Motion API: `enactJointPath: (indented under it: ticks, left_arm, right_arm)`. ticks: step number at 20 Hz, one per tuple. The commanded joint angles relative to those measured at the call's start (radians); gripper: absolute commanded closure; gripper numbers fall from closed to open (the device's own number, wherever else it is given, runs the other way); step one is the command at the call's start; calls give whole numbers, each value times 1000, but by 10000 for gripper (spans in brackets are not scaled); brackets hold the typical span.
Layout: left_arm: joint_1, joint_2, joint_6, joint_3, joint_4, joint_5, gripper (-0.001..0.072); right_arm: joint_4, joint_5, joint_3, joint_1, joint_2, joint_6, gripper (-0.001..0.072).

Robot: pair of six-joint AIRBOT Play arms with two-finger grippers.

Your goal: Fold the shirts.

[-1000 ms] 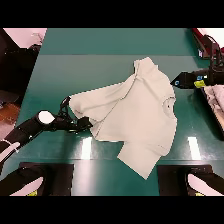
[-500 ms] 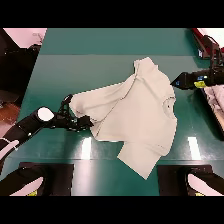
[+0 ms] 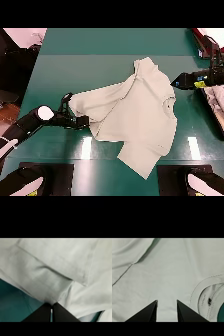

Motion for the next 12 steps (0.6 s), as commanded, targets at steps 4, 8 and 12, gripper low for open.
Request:
enactJointPath:
  ticks: [4,8,12]
  left_arm:
    - [50,18,-11,126,166,-107,677]
    - [119,85,-3,258,343,-269,677]
    - [124,112,-3,339,430,-384,676]
  right_arm:
    - [-6,158,-96,-106,42,0,427]
    - [-5,165,-438,-304,197,0,363]
    - [-3,258,-724,-483,288,0,152]
